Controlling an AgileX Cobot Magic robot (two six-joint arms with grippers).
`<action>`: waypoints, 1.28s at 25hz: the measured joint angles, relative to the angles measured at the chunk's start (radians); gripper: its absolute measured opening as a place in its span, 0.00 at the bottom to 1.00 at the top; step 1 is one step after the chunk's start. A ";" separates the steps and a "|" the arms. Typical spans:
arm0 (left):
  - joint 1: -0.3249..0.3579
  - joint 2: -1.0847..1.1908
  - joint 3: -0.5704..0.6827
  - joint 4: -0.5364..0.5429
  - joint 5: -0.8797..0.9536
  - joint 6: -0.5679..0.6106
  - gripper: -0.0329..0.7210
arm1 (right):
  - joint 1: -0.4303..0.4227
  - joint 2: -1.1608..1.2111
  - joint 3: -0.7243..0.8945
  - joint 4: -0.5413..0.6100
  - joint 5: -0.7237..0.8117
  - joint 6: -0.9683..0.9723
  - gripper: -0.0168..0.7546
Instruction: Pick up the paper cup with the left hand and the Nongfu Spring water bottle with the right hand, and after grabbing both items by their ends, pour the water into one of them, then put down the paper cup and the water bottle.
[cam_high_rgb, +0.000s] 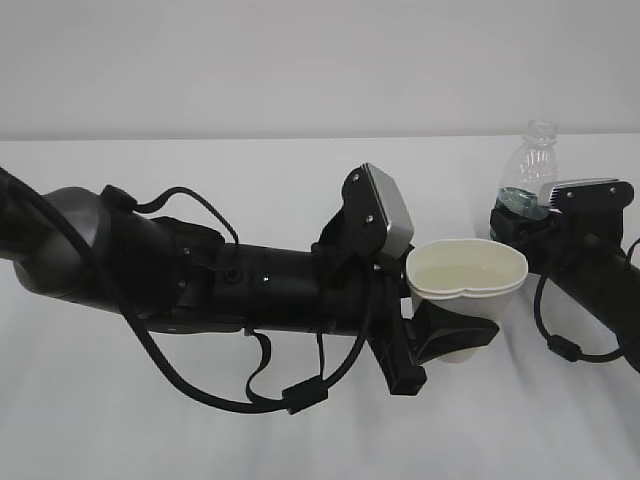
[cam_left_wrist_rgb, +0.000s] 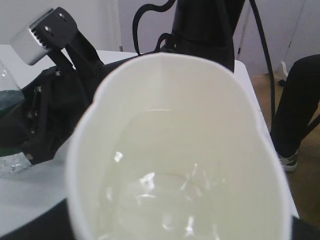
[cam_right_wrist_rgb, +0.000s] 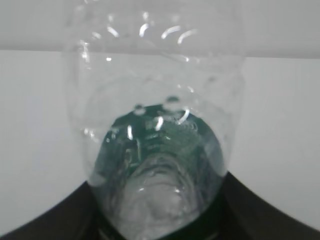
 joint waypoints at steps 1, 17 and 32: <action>0.000 0.000 0.000 0.000 0.000 0.000 0.55 | 0.000 0.000 0.000 0.000 -0.002 0.000 0.48; 0.000 0.000 0.000 0.000 0.000 0.000 0.55 | -0.001 0.001 0.000 -0.012 -0.004 0.000 0.78; 0.000 0.002 0.000 -0.031 0.000 0.000 0.55 | -0.001 -0.131 0.121 -0.016 -0.006 0.000 0.79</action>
